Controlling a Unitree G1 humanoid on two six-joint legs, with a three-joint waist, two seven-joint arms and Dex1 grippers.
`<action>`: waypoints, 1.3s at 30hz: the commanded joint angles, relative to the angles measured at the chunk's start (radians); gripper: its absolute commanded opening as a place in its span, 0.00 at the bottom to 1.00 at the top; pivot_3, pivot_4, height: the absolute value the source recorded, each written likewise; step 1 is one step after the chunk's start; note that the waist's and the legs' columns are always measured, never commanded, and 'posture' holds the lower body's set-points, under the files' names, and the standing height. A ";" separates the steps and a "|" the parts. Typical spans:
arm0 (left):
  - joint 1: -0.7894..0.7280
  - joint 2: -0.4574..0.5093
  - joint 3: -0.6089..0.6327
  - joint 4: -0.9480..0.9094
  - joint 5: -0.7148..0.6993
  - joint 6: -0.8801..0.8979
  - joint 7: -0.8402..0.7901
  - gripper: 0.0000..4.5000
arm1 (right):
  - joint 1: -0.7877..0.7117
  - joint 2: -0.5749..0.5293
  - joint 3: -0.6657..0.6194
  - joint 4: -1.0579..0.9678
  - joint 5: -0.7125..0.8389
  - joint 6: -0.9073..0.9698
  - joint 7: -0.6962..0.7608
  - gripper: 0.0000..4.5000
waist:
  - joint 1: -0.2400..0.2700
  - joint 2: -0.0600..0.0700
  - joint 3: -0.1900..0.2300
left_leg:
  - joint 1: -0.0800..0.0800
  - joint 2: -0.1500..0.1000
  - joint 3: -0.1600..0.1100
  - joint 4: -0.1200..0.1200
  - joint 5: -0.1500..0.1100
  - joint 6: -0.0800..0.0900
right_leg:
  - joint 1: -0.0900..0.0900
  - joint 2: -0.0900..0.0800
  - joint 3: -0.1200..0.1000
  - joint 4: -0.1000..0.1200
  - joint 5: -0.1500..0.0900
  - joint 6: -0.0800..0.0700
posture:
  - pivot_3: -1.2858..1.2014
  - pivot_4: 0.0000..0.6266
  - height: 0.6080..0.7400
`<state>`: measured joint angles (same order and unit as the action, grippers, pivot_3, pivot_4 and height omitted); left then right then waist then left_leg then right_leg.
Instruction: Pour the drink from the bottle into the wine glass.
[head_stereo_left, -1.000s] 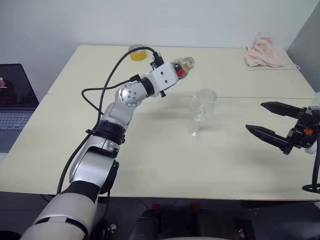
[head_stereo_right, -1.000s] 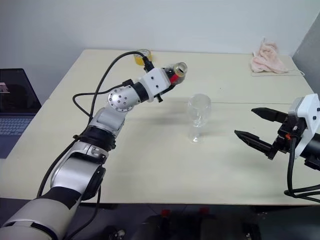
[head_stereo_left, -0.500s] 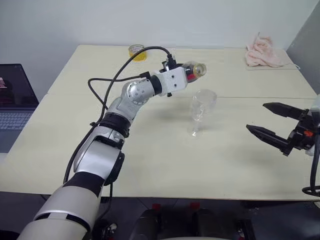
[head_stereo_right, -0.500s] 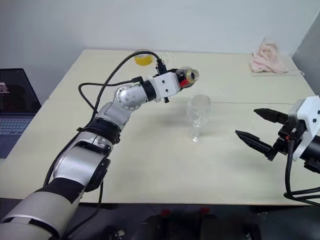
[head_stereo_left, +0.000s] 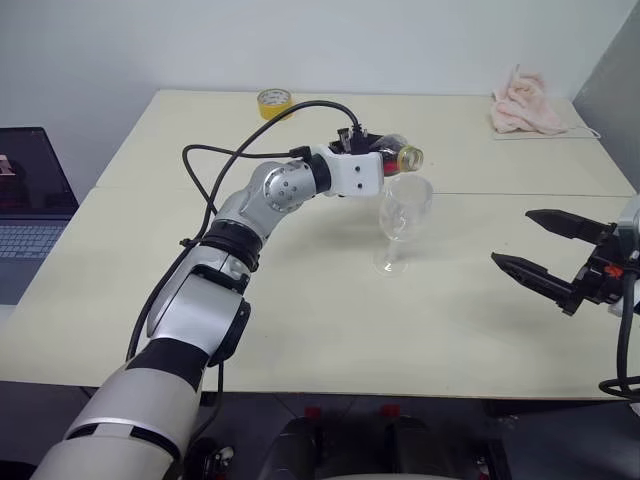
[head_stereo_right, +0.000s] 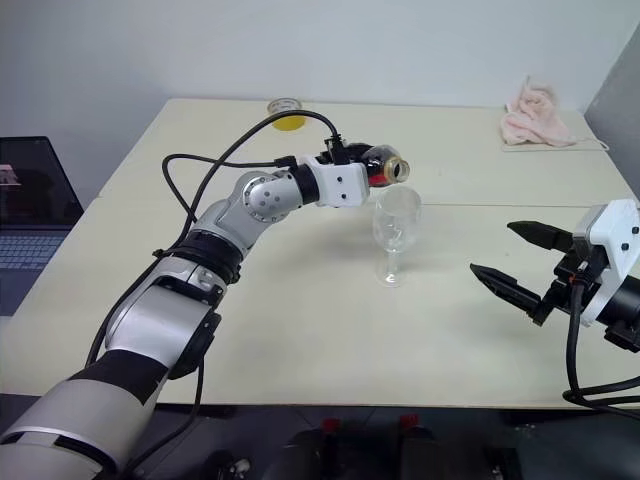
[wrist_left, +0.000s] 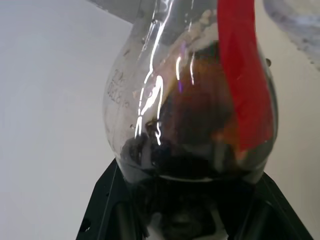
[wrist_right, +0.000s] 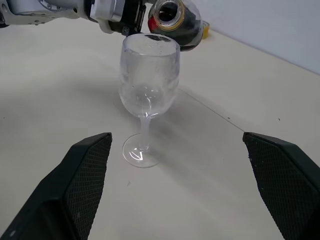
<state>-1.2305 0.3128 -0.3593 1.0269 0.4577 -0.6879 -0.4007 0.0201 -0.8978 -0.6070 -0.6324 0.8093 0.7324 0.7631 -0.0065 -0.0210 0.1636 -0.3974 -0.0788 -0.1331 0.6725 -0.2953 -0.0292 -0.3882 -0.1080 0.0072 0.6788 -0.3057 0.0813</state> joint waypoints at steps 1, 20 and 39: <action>-0.051 0.014 0.001 -0.019 0.017 -0.034 0.047 0.38 | -0.004 -0.011 -0.038 -0.032 0.018 -0.018 -0.006 1.00 | -0.001 0.000 0.000 | -0.001 0.000 0.000 0.001 0.000 0.000 | 0.000 0.000 0.000 0.000 0.000 0.000 | 0.52 0.24 1.00; -0.067 0.068 -0.039 -0.022 0.152 -0.089 0.218 0.38 | -0.021 -0.014 0.000 -0.021 0.002 -0.022 -0.016 1.00 | -0.002 0.000 0.000 | -0.002 0.000 0.000 0.004 0.000 0.000 | -0.001 0.000 -0.001 0.001 0.000 0.000 | 0.52 0.24 1.00; -0.082 0.098 -0.102 -0.010 0.258 -0.087 0.366 0.38 | -0.042 -0.016 0.036 -0.011 -0.013 -0.026 -0.029 1.00 | -0.003 0.000 0.000 | -0.002 0.000 0.000 0.004 0.000 0.000 | -0.001 0.000 -0.001 0.002 0.000 0.000 | 0.52 0.24 1.00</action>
<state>-1.2697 0.3944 -0.4688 1.0313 0.7149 -0.7718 -0.0716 -0.0111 -0.9003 -0.5636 -0.6285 0.8025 0.7291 0.7384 -0.0096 -0.0210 0.1636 -0.3998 -0.0792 -0.1335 0.6764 -0.2954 -0.0291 -0.3889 -0.1082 0.0062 0.6803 -0.3058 0.0814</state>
